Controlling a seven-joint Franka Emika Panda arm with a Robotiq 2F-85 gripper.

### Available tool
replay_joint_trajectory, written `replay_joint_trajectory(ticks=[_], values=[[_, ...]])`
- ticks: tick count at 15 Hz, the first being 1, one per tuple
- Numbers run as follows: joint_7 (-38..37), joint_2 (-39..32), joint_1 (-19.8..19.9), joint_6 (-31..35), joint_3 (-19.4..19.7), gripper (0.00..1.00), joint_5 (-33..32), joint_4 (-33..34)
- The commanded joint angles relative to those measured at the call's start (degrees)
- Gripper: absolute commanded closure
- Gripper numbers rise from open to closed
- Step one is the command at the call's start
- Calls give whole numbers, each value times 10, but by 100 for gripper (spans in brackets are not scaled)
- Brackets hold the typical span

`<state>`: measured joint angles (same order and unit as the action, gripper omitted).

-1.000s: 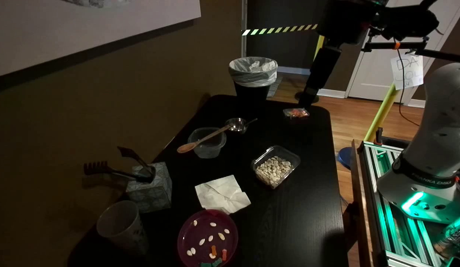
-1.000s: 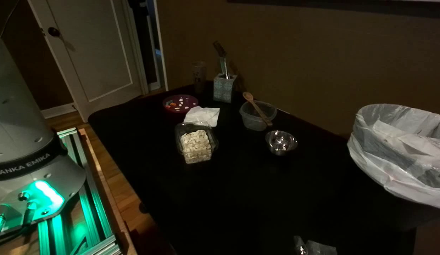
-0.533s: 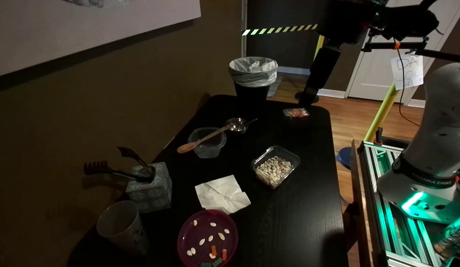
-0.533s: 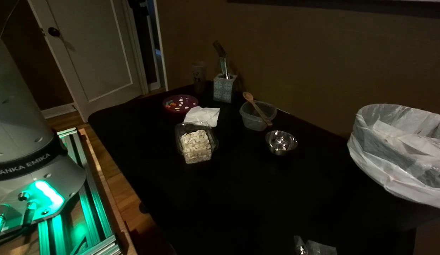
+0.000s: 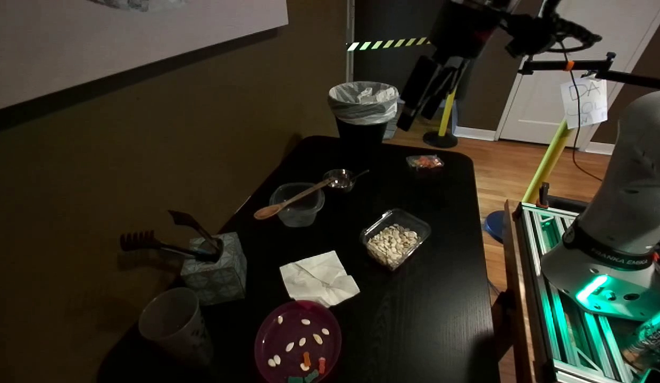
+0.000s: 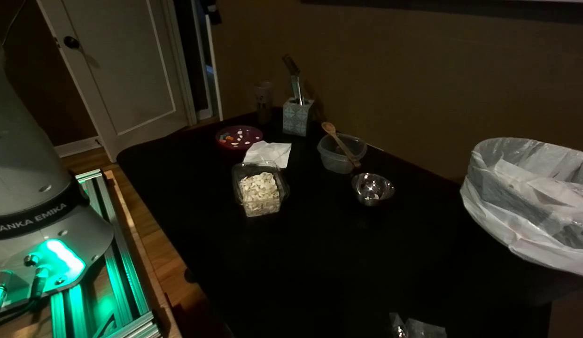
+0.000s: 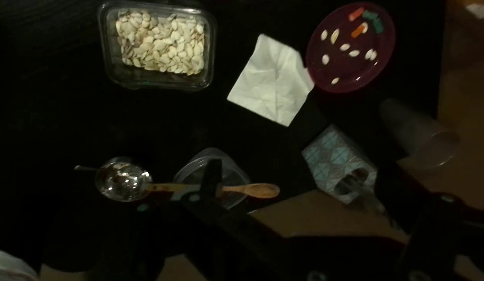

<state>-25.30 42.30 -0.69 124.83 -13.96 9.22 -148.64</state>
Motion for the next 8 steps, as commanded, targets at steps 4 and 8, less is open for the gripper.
replay_joint_trajectory(ticks=[4,8], values=[[-94,-130,114,38,20,0,-56,27],[-17,-156,44,-6,60,0,15,44]])
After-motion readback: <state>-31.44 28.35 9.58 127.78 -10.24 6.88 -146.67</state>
